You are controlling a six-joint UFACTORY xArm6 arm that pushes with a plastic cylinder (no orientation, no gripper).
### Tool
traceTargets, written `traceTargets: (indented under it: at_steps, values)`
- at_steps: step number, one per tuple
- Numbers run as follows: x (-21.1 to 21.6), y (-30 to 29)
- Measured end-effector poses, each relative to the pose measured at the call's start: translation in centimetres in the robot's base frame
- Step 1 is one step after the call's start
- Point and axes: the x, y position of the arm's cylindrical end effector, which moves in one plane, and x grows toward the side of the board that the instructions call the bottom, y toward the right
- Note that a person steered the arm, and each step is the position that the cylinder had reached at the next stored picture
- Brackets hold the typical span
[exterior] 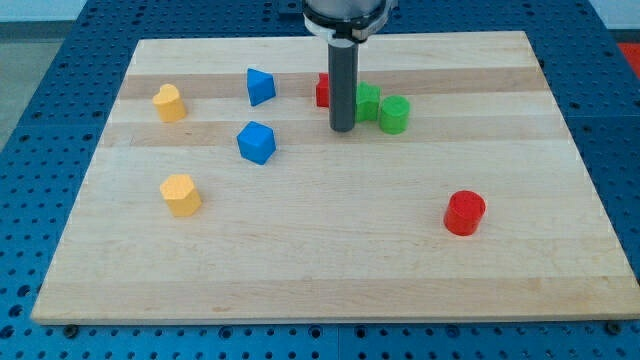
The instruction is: Slightly push the green circle
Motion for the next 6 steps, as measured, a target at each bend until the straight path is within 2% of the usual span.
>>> traceTargets:
  at_steps: [1,3,5,6]
  values:
    - [1.2,0.0]
    - [0.9,0.7]
    - [0.9,4.8]
    - [0.4,5.1]
